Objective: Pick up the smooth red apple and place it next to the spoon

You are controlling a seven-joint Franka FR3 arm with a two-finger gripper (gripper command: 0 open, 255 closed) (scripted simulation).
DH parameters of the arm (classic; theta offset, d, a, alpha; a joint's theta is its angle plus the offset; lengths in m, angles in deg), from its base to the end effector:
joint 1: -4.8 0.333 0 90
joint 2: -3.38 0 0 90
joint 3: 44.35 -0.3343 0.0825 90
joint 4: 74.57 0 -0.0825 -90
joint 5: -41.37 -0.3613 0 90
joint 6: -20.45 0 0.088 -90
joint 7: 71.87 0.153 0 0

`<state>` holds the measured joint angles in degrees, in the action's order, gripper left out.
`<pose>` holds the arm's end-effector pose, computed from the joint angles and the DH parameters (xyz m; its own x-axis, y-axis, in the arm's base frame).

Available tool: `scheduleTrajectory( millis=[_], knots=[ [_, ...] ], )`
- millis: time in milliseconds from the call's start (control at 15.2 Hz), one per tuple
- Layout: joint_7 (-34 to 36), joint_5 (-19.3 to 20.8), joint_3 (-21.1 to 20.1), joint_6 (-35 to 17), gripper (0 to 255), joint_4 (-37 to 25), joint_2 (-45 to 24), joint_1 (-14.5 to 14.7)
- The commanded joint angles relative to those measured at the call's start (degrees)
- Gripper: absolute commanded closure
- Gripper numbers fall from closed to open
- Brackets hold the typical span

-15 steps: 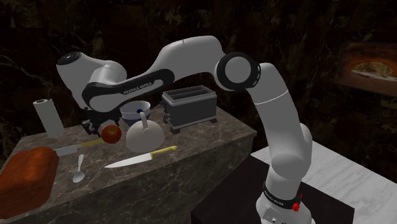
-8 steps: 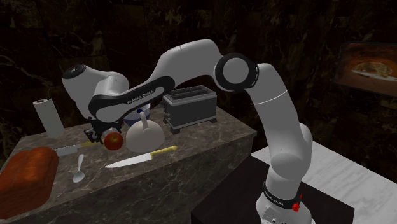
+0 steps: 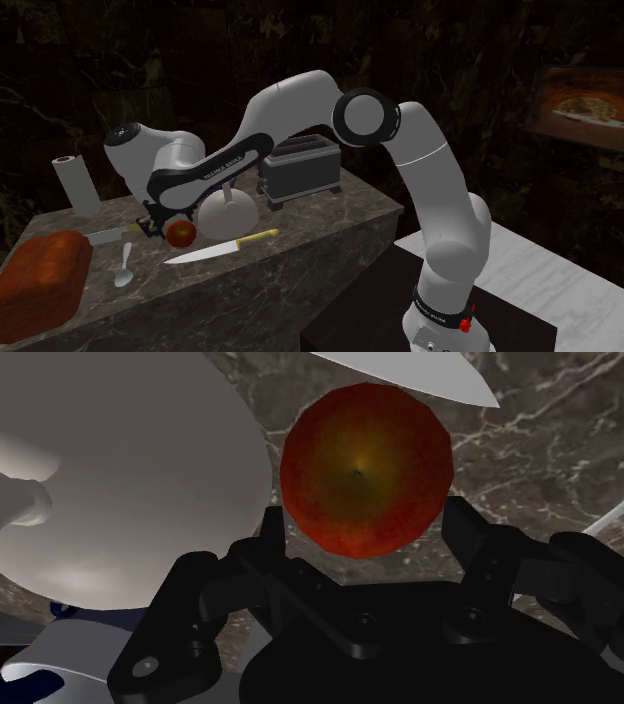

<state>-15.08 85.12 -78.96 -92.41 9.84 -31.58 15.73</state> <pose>0.5863 0.3877 0.3532 0.9570 0.0508 0.2855 -0.0146 -0.9748 0.2224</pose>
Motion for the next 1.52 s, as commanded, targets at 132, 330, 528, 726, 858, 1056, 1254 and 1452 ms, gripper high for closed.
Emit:
scheduleTrajectory(
  millis=[132,330,528,726,858,1056,1254,1452],
  knots=[
    [1.0,0.9,0.5,-1.6,255,1.0,-0.9,0.1],
    [1.0,0.9,0.5,-1.6,255,1.0,-0.9,0.1],
    [1.0,0.9,0.5,-1.6,255,1.0,-0.9,0.1],
    [1.0,0.9,0.5,-1.6,0,1.0,-0.9,0.1],
    [1.0,0.9,0.5,-1.6,0,1.0,-0.9,0.1],
    [0.7,0.2,0.0,-0.5,0,0.7,0.0,0.2],
    [-0.2,-1.5,-1.2,3.0,0,-0.7,2.3,0.7],
    [-0.2,-1.5,-1.2,3.0,0,-0.7,2.3,0.7]
  ],
)
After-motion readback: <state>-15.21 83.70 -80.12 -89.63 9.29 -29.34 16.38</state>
